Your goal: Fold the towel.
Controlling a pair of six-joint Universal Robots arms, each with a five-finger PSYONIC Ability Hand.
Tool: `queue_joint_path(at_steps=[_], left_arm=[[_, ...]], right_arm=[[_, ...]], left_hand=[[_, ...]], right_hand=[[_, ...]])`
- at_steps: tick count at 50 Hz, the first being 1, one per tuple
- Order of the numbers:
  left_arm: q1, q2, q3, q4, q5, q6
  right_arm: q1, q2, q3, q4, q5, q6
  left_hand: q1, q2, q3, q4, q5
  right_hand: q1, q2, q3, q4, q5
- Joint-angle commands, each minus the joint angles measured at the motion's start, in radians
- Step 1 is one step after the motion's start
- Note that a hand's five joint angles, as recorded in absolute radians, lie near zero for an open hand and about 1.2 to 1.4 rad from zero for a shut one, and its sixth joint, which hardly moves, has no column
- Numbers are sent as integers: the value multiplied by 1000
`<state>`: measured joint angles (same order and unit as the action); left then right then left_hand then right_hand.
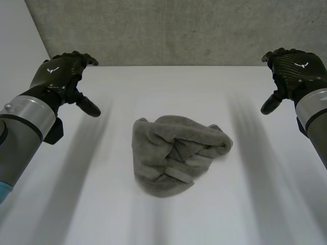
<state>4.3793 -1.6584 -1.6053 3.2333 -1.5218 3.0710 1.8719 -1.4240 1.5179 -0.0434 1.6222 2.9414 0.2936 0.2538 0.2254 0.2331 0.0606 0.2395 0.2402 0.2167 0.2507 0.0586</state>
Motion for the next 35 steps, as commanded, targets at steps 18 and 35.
queue_joint_path(at_steps=[18,35], left_arm=[[-112,-6,-117,0,110,15],[-242,-115,-237,-10,227,118]], right_arm=[[1,-30,116,249,-275,-231],[53,42,240,264,-447,-375]], left_hand=[[-51,-11,-51,-59,8],[52,92,-51,-59,111]], right_hand=[[-65,-66,-42,-76,-59],[-43,-44,-42,-76,-37]])
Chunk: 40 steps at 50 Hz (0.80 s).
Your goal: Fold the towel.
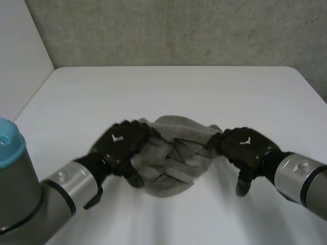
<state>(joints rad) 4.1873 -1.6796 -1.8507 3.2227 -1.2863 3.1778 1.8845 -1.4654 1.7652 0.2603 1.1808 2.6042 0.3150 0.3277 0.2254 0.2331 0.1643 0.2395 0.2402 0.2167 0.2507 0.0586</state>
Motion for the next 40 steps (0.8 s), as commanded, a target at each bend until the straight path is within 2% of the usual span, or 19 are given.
queue_joint_path(at_steps=[1,7,12,14,21,26,30,31,32,33,34,35,36,37,38,39,40], left_arm=[[-50,-94,8,0,-8,11],[-81,-213,70,11,-24,11],[-85,-293,120,32,-93,10],[-85,-347,157,49,-148,11],[-82,-430,243,66,-214,11],[-72,-445,286,68,-229,13],[-70,-450,303,66,-225,14],[-72,-454,311,66,-223,16],[-73,-463,317,66,-220,21],[-73,-463,317,66,-220,21],[-75,-472,320,66,-217,28],[-75,-473,320,66,-217,28],[-79,-480,326,66,-212,37],[-81,-483,331,66,-203,50],[-81,-483,331,66,-203,50],[-81,-483,334,63,-190,60],[-75,-479,335,57,-173,68]], right_arm=[[41,83,-7,-39,-6,-38],[107,189,-50,-142,14,-18],[137,266,-81,-225,68,4],[149,319,-107,-288,114,33],[154,405,-168,-381,195,56],[154,482,-236,-395,267,53],[154,505,-254,-401,269,54],[154,508,-254,-409,269,56],[156,508,-251,-418,267,54],[156,508,-251,-418,267,54],[156,505,-248,-424,263,53],[159,502,-244,-429,257,53],[159,502,-243,-429,256,53],[166,496,-239,-431,243,50],[166,496,-239,-431,243,50],[173,482,-236,-424,220,50],[173,455,-233,-417,201,51]], left_hand=[[31,18,-51,-59,7],[28,15,-51,-59,4],[25,12,-51,-59,1],[16,3,-51,-59,-8],[4,-9,-51,-59,-20],[4,-9,-51,-59,-20],[16,3,-51,-59,-8],[28,15,-51,-59,4],[74,61,-51,-59,50],[75,62,-51,-59,51],[220,207,-51,-59,196],[221,209,-51,-59,198],[457,444,-51,-59,433],[785,772,-51,-59,761],[788,775,-51,-59,764],[1078,1066,-51,-59,1054],[1081,1068,-51,-59,1057]], right_hand=[[-43,-44,-42,-76,-37],[-49,-49,-42,-76,-43],[-52,-52,-42,-76,-45],[-52,-52,-42,-76,-45],[-22,-23,-42,-76,-16],[177,176,-42,-76,183],[298,297,-42,-76,304],[350,349,-42,-76,356],[505,504,-42,-76,511],[506,505,-42,-76,512],[779,779,-42,-76,786],[1049,1049,-42,-76,1056],[1052,1051,-42,-76,1058],[1156,1155,-42,-76,1162],[1157,1156,-42,-76,1163],[1157,1156,-42,-76,1163],[1157,1156,-42,-76,1163]])
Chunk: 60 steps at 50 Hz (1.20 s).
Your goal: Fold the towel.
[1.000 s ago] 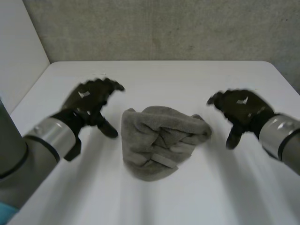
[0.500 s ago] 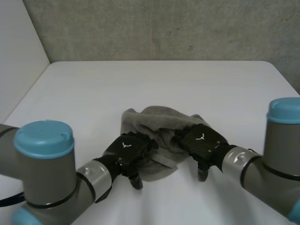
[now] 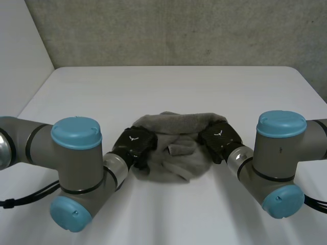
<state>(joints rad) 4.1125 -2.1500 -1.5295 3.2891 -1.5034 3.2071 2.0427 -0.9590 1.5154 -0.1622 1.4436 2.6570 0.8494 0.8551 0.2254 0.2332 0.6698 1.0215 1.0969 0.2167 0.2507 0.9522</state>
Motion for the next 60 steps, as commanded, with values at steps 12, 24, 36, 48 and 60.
queue_joint_path(at_steps=[12,24,36,48,60], left_arm=[[141,217,58,-2,84,47],[259,263,247,-2,172,2],[339,190,65,0,201,-124],[404,91,43,-11,206,-118],[393,304,-76,17,310,-92]], right_arm=[[-116,-325,-47,44,-267,8],[-202,-325,-262,-37,-324,184],[-236,-245,-80,-42,-407,169],[-259,-190,-61,-7,-164,-18],[-181,-443,143,-7,-207,-20]], left_hand=[[547,541,-51,-59,552],[547,541,-51,-59,552],[547,541,-51,-59,552],[-603,-609,-51,-59,-598],[-586,-592,-51,-59,-581]], right_hand=[[375,299,-42,-76,270],[375,299,-42,-76,270],[-53,-128,-42,-76,-158],[-847,-922,-42,-76,-952],[-840,-915,-42,-76,-945]])
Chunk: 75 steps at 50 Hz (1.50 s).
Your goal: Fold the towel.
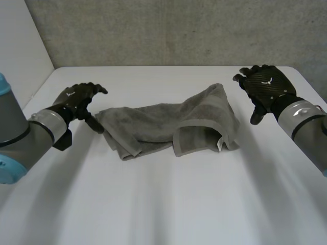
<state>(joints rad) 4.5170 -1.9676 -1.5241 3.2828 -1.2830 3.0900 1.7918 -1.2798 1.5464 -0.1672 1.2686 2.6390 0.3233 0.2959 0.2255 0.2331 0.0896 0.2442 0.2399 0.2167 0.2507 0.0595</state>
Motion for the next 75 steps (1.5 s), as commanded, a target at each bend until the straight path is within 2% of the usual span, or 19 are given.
queue_joint_path(at_steps=[1,3,7,14,19,30,36,39,41,42,43,44,46,47,48,49,55,62,75], left_arm=[[-12,122,-82,23,90,26],[-15,166,-143,40,148,100],[-35,179,-194,57,165,229],[-131,112,-206,67,131,557],[-134,41,-191,81,99,647],[-153,-99,-134,239,80,673],[-165,-172,-76,235,83,673],[-177,-212,-44,213,83,676],[-180,-224,-27,199,83,679],[-180,-237,-13,187,83,685],[-180,-246,-2,178,83,693],[-180,-246,-2,178,83,693],[-180,-249,10,166,83,699],[-180,-249,10,166,83,699],[-180,-244,10,164,85,699],[-180,-241,10,163,83,697],[-164,-208,-5,163,82,687],[-39,-105,-88,159,94,670],[54,-100,-136,161,99,641]], right_arm=[[70,-122,112,-2,-32,-2],[133,-139,158,-9,-26,-16],[204,-133,178,-11,-26,-54],[290,-15,150,-15,-14,-250],[317,69,101,-60,11,-332],[363,217,26,-224,132,-390],[379,275,-20,-229,141,-395],[383,316,-55,-229,143,-396],[386,359,-89,-229,141,-398],[386,359,-89,-229,141,-398],[386,375,-107,-227,138,-396],[386,375,-108,-227,138,-396],[385,378,-126,-224,143,-395],[385,378,-126,-224,143,-395],[377,366,-127,-221,141,-387],[373,338,-121,-216,141,-381],[305,194,-48,-209,132,-312],[121,37,64,-181,86,-134],[-20,56,136,-143,55,-122]], left_hand=[[-60,-32,-51,-59,-1],[-57,-30,-51,-59,2],[-57,-29,-51,-59,2],[-54,-27,-51,-59,5],[-54,-27,-51,-59,5],[-42,-15,-51,-59,17],[13,41,-51,-59,73],[78,106,-51,-59,137],[125,153,-51,-59,184],[224,251,-51,-59,283],[411,438,-51,-59,470],[413,440,-51,-59,472],[778,806,-51,-59,837],[780,807,-51,-59,839],[951,979,-51,-59,1010],[1072,1099,-51,-59,1131],[1073,1100,-51,-59,1132],[1073,1100,-51,-59,1132],[1073,1100,-51,-59,1132]], right_hand=[[-62,-58,-42,-76,-52],[-57,-52,-42,-76,-46],[-51,-46,-42,-76,-40],[-45,-40,-42,-76,-35],[-24,-20,-42,-76,-14],[-13,-8,-42,-76,-2],[49,53,-42,-76,59],[211,215,-42,-76,221],[479,484,-42,-76,489],[481,485,-42,-76,491],[690,694,-42,-76,700],[692,696,-42,-76,702],[1046,1050,-42,-76,1056],[1047,1052,-42,-76,1058],[1151,1155,-42,-76,1161],[1152,1156,-42,-76,1162],[1152,1156,-42,-76,1162],[1152,1156,-42,-76,1162],[1152,1156,-42,-76,1162]])
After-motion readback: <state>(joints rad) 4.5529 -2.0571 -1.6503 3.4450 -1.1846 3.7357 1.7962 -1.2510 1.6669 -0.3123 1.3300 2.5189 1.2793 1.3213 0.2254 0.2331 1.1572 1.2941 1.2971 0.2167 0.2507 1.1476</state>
